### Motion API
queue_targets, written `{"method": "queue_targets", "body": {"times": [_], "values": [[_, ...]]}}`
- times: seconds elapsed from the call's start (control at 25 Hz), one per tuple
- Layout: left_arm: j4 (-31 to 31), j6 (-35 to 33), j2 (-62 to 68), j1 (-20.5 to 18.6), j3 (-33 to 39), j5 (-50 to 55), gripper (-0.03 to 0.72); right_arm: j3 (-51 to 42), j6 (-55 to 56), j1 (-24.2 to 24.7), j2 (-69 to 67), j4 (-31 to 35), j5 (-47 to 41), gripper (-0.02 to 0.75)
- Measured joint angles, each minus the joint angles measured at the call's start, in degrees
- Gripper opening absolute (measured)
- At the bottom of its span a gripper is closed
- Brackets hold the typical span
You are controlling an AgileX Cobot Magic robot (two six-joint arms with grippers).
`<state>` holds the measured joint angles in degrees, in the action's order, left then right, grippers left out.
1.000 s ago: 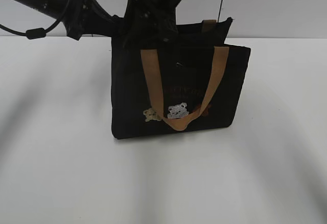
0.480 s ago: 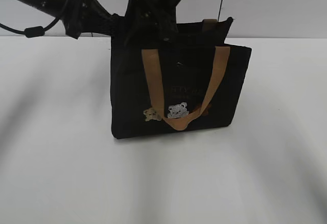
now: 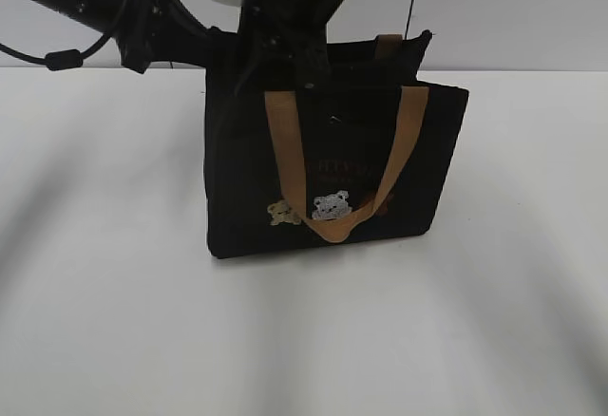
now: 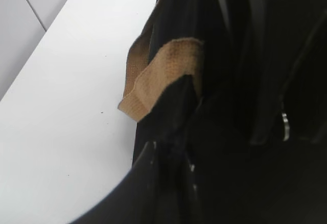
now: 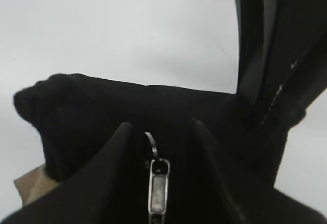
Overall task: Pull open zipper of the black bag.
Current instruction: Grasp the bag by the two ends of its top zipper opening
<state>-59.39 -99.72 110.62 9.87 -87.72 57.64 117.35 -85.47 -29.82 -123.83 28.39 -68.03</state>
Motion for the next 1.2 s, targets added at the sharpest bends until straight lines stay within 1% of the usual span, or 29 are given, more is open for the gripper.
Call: {"method": "queue_targets", "body": {"times": [0.08,0.16,0.32,0.6,0.84,1.08,1.2], "values": [[0.00,-0.06,0.00,0.00,0.00,0.02,0.053,0.00,1.25,-0.25,0.00,-1.16,0.00,0.255],[0.05,-0.06,0.00,0.05,0.00,-0.03,0.053,0.00,2.30,-0.32,0.00,-1.73,-0.11,0.208],[0.05,-0.06,0.00,0.05,0.00,-0.42,0.053,0.00,3.81,-0.32,0.00,-1.94,0.03,0.054],[0.39,-0.06,0.00,0.05,0.00,0.03,0.053,0.00,10.05,-0.32,0.45,0.03,0.35,0.054],[-0.05,-0.06,0.28,0.05,-0.11,0.84,0.053,-0.11,19.63,-0.26,3.13,-0.42,0.42,0.054],[-0.82,0.00,1.90,0.05,-0.22,1.48,0.053,-0.16,24.55,-0.26,3.86,-0.60,0.46,0.041],[0.65,0.60,1.90,0.05,-0.40,1.55,0.053,-0.16,26.48,-0.06,3.86,-0.60,0.56,0.041]]}}
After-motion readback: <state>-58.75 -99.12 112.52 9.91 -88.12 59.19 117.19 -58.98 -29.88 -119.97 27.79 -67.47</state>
